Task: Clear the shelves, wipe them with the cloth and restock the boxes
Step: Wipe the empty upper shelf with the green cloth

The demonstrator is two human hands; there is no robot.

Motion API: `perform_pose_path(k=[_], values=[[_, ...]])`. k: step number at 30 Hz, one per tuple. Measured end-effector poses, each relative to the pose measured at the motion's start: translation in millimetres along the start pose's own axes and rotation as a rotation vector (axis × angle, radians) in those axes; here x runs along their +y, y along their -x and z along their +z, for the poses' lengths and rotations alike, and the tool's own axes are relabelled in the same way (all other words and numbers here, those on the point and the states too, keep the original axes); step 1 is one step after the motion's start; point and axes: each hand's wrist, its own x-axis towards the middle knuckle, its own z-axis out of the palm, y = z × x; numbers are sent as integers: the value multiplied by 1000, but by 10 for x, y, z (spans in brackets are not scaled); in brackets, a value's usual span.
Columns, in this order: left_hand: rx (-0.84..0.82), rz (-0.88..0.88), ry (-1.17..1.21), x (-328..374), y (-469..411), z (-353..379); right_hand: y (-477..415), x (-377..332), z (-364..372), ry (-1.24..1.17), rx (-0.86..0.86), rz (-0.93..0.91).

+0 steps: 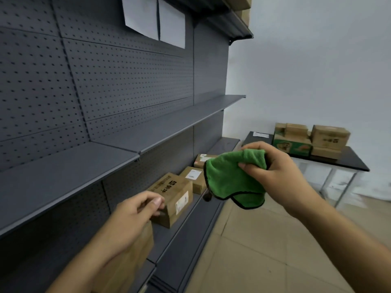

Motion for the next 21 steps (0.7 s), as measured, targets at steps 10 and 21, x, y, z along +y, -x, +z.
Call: perform_pose_path(k=[10,21], values=[[-112,78,10,-172,-1259,480,-625,539,-334,152,116,93],[-221,146,13,-125,-2385,968,-1202,1238,-731,313,197,156]])
